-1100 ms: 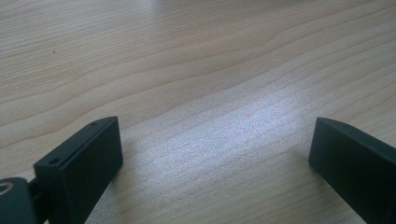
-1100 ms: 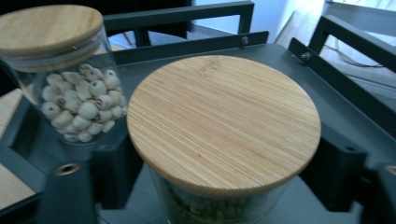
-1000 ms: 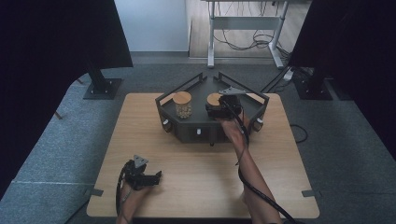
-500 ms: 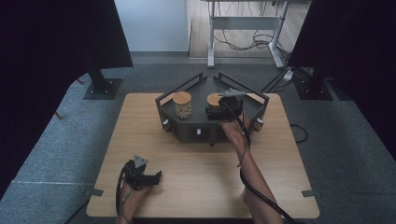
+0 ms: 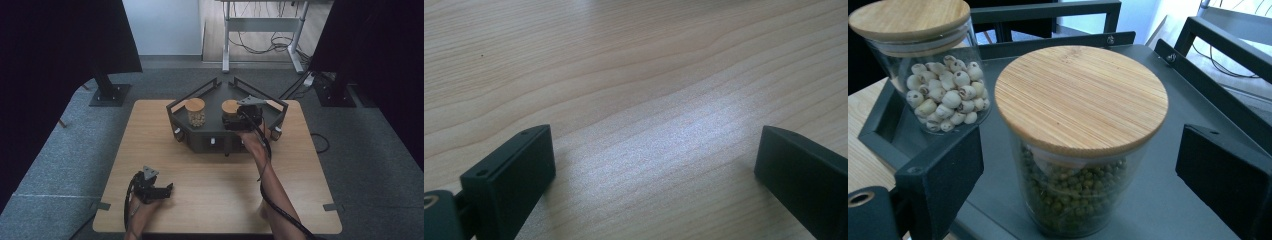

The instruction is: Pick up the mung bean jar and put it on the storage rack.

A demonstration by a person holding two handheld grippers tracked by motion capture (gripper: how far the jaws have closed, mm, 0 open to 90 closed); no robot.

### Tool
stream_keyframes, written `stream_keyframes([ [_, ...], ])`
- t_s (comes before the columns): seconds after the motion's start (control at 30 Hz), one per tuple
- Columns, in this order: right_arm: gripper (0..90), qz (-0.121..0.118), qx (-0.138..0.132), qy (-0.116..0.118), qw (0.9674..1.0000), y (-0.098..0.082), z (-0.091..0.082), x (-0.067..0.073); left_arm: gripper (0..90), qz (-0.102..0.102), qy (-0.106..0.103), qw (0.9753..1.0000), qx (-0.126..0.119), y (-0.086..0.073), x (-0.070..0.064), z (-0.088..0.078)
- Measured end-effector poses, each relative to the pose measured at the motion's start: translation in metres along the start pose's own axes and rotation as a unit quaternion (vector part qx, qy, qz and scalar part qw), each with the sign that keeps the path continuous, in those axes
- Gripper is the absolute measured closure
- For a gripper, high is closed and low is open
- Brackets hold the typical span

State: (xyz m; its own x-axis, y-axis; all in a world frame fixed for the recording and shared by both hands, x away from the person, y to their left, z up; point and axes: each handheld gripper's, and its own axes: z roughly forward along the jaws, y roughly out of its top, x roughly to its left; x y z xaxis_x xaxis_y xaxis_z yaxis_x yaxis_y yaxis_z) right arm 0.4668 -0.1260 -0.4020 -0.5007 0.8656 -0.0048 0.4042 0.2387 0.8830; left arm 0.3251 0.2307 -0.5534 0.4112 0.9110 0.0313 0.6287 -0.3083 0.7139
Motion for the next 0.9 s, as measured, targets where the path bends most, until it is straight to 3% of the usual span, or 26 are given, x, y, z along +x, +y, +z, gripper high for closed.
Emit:
stream_keyframes([
  [0.9,5.6,-0.021,-0.02,0.003,0.9996,-0.005,-0.042,-0.003,2.5,-0.001,0.0,1.0,-0.001,0.0,0.0,0.0],
])
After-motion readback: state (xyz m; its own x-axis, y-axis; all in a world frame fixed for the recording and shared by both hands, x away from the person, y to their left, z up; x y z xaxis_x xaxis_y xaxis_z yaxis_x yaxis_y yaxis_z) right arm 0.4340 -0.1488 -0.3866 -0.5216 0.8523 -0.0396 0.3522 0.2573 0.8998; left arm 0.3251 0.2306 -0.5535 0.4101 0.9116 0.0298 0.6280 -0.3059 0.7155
